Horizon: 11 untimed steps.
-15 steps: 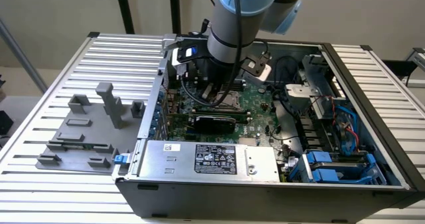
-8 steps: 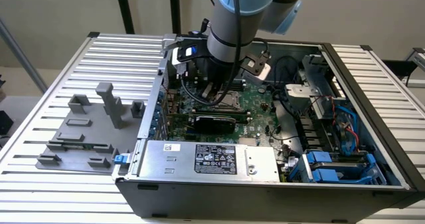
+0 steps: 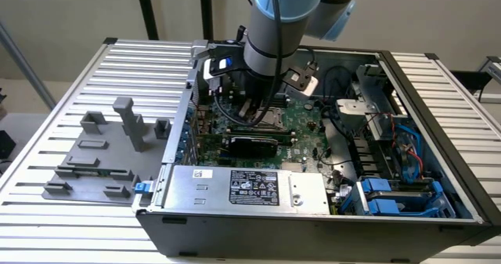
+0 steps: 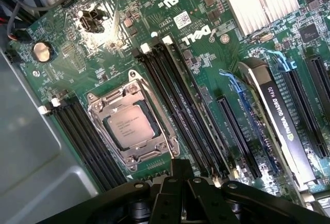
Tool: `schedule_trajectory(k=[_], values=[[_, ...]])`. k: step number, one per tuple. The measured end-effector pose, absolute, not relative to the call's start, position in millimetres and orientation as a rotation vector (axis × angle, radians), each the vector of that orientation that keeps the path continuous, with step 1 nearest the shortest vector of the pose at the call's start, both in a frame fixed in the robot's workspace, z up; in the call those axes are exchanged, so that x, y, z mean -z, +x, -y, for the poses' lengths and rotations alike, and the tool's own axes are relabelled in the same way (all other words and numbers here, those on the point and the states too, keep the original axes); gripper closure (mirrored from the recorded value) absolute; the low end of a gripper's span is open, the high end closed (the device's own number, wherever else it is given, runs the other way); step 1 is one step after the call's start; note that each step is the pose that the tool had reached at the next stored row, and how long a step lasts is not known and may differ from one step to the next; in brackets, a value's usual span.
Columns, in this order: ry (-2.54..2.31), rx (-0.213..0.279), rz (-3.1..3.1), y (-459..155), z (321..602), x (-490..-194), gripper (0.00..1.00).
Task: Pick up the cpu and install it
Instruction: 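Install the second cpu locking lever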
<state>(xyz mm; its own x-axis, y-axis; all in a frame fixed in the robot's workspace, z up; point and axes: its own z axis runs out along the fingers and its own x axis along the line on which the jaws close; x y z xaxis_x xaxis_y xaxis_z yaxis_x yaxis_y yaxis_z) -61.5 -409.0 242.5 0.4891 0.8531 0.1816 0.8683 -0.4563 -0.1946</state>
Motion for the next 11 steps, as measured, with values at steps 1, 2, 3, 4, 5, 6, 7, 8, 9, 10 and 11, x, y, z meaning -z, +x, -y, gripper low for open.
schedule_trajectory(k=[1, 2, 3, 4, 5, 6, 7, 8, 9, 10, 11], values=[[-2.476, 0.084, 1.465, -61, 408, -241, 0.89], [-2.476, 0.084, 1.465, -61, 407, -240, 0.89], [-2.476, 0.084, 1.465, -62, 407, -239, 0.89], [-2.477, 0.084, 1.465, -62, 406, -237, 0.89], [-2.477, 0.083, 1.466, -61, 406, -235, 0.89], [-2.478, 0.083, 1.466, -61, 405, -233, 0.89], [-2.479, 0.082, 1.466, -61, 405, -231, 0.89], [-2.48, 0.081, 1.467, -62, 405, -229, 0.89], [-2.481, 0.08, 1.467, -62, 404, -228, 0.89], [-2.483, 0.078, 1.468, -62, 404, -226, 0.89], [-2.484, 0.077, 1.469, -62, 404, -225, 0.89]])
